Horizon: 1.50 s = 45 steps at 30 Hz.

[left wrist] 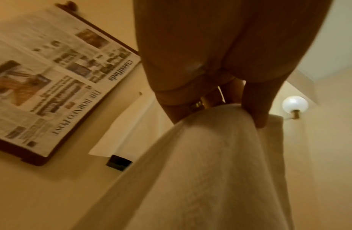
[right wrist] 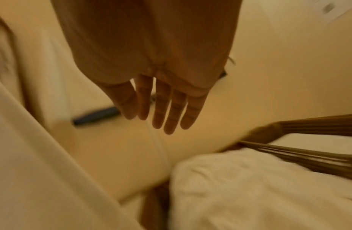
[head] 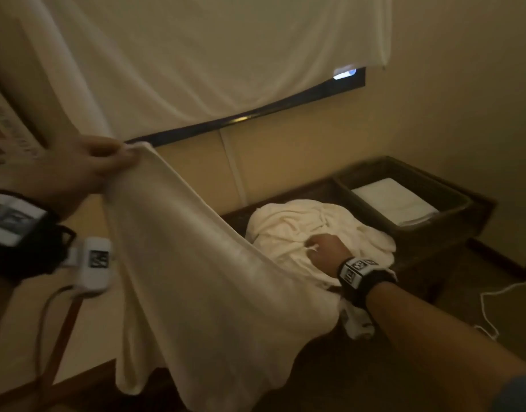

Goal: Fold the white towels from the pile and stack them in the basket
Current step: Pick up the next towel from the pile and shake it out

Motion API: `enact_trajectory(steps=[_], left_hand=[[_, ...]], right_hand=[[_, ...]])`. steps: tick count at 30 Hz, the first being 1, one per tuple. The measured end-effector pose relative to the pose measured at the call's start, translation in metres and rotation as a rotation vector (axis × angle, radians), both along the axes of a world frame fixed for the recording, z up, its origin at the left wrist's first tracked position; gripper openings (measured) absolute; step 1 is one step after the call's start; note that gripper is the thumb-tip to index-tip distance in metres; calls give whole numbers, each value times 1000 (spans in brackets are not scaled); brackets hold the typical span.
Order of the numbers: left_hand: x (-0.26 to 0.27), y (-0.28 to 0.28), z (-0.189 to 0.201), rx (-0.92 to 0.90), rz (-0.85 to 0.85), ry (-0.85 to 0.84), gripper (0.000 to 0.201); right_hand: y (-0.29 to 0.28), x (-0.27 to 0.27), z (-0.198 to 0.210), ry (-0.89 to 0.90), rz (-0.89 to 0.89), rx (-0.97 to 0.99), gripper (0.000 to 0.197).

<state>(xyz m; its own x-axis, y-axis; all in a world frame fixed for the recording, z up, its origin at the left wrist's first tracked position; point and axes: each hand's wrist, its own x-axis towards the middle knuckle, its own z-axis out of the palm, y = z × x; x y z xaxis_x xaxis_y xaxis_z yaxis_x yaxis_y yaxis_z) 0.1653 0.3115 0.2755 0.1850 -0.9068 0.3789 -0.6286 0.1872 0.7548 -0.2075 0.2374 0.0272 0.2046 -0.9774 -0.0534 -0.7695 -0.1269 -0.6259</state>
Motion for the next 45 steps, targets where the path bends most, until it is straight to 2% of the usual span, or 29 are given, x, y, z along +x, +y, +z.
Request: enact_trajectory(steps=[2,4,6,9,12,14,16,19,22,27,31,34,37,40,43,45], left_hand=[[-50,13,-4,8,-102,-170,17],[-62,16,-8,-34,-146,-306,19],[-66,14,-8,-16,-138,-288,15],[-71,22,-4,-97,-141,-272,15],[-62,26,3,-173,-68,-219,14],[-59,29,8,-217,-20,-168,10],[-60,34,9,-292,-11,-48,10],[-60,38,2,-380,29,131,13],[-56,37,-17,-401,112,120,7],[-59,20,-59,-286,209,175,8],[-63,9,-92,-149,148,164,9],[-61,7,-126,-63,60,225,41],[-57,9,-153,-26,49,248,58],[-49,13,-152,-82,137,303,68],[-35,18,-124,-118,242,302,46],[-24,16,-104,-115,303,259,43]], right_hand=[[2,43,55,-238,131,-141,29],[10,80,117,-532,333,-159,31],[13,104,167,-674,514,-147,36],[15,125,213,-621,644,-201,30],[17,139,230,-550,638,-326,32],[14,150,238,-540,616,-460,18],[14,162,254,-521,600,-584,10],[17,176,282,-531,563,-658,16],[16,178,304,-520,534,-693,21],[15,174,328,-481,517,-750,22],[12,170,336,-489,474,-822,22],[1,160,339,-511,403,-837,25],[-12,148,332,-539,313,-830,30],[-24,135,318,-504,215,-788,31],[-35,128,302,-418,158,-745,29],[-37,133,292,-303,162,-717,25]])
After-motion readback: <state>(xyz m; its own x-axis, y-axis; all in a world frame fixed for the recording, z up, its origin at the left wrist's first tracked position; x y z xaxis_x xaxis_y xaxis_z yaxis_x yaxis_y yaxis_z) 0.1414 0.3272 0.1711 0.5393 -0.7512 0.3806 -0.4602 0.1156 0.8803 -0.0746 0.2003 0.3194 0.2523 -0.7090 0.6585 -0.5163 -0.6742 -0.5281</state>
